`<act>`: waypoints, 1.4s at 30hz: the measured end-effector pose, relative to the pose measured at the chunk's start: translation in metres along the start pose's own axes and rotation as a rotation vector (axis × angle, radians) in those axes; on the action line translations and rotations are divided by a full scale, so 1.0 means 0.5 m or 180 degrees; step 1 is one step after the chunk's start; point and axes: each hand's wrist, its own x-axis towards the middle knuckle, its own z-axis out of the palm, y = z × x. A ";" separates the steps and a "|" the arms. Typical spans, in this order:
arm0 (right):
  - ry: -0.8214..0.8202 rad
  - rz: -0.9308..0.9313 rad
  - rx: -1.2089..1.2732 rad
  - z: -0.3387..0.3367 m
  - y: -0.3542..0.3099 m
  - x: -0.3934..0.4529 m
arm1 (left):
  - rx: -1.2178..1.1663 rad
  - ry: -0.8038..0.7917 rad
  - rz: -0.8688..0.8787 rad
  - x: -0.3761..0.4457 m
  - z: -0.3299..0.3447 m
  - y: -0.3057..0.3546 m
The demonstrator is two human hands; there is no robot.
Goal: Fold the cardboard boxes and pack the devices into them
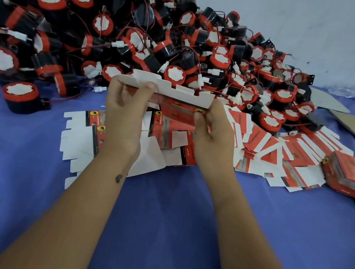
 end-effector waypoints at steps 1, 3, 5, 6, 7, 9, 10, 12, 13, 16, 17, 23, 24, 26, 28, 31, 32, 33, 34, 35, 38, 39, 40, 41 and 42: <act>-0.0051 0.0029 0.0122 0.002 0.000 -0.003 | -0.0022 0.0129 0.0034 -0.001 0.003 -0.001; -0.0159 0.0054 0.0398 0.006 -0.003 -0.007 | 0.0051 0.0323 0.0101 -0.003 0.004 -0.004; -0.0223 0.0014 0.0595 0.012 -0.006 -0.013 | 0.0113 0.0391 0.0177 -0.006 0.003 -0.007; -0.0227 0.0006 0.0673 0.016 -0.009 -0.015 | 0.0180 0.0373 0.0233 -0.009 0.001 -0.009; -0.0226 0.0022 0.0738 0.020 -0.010 -0.017 | 0.0275 0.0349 0.0307 -0.013 0.001 -0.009; -0.0205 0.0107 0.0862 0.025 -0.010 -0.021 | 0.0490 0.0264 0.0484 -0.021 0.005 -0.006; -0.0186 0.0132 0.0921 0.026 -0.010 -0.022 | 0.0558 0.0176 0.0568 -0.023 0.009 -0.003; -0.0200 0.0100 0.0984 0.026 -0.009 -0.025 | 0.0581 -0.0033 0.0653 -0.025 0.016 -0.001; -0.0251 0.0071 0.0976 0.027 -0.008 -0.026 | 0.0588 -0.0120 0.0640 -0.025 0.019 -0.001; -0.0414 0.0145 0.0913 0.030 -0.009 -0.028 | 0.0665 -0.0510 0.0569 -0.034 0.021 -0.004; -0.0427 0.0232 0.0942 0.028 -0.009 -0.026 | 0.0664 -0.0632 0.0551 -0.037 0.021 -0.005; -0.0593 0.0542 0.1006 -0.002 -0.012 -0.010 | 0.0503 -0.0947 0.0343 -0.023 0.003 0.002; -0.0665 0.0557 0.0947 -0.003 -0.011 -0.009 | 0.0521 -0.1018 0.0291 -0.021 0.000 0.001; -0.0769 0.0643 0.0802 -0.001 -0.012 -0.009 | 0.0425 -0.1129 0.0056 -0.019 -0.004 -0.001; -0.0754 0.0793 0.0860 -0.003 -0.010 -0.007 | 0.0361 -0.1225 -0.0215 -0.019 -0.004 -0.006; -0.0673 0.1017 0.0995 0.000 -0.005 -0.004 | 0.0303 -0.1211 -0.0421 -0.016 -0.001 -0.015; -0.0654 0.1067 0.1070 0.002 -0.002 -0.005 | 0.0222 -0.1194 -0.0466 -0.015 0.000 -0.016; -0.0645 0.1110 0.1171 0.005 0.004 -0.005 | 0.0118 -0.1175 -0.0507 -0.014 -0.002 -0.017; -0.0628 0.1142 0.1260 0.009 0.010 -0.003 | 0.0009 -0.1146 -0.0551 -0.014 -0.002 -0.016; -0.0612 0.1154 0.1285 0.012 0.015 -0.002 | -0.0079 -0.1129 -0.0571 -0.013 -0.003 -0.013; -0.0507 0.1170 0.1218 0.019 0.021 -0.004 | 0.0297 -0.1156 -0.0457 -0.019 0.002 -0.009; -0.0442 0.1164 0.1236 0.020 0.022 -0.008 | 0.0581 -0.1184 -0.0391 -0.023 0.004 -0.009; -0.0402 0.1149 0.1244 0.023 0.022 -0.002 | 0.0793 -0.1210 -0.0335 -0.027 0.008 -0.008; -0.0410 0.1168 0.1264 0.024 0.020 0.002 | 0.0905 -0.1213 -0.0303 -0.031 0.012 -0.005; -0.0462 0.1230 0.1312 0.026 0.016 0.007 | 0.0950 -0.1181 -0.0309 -0.034 0.014 -0.001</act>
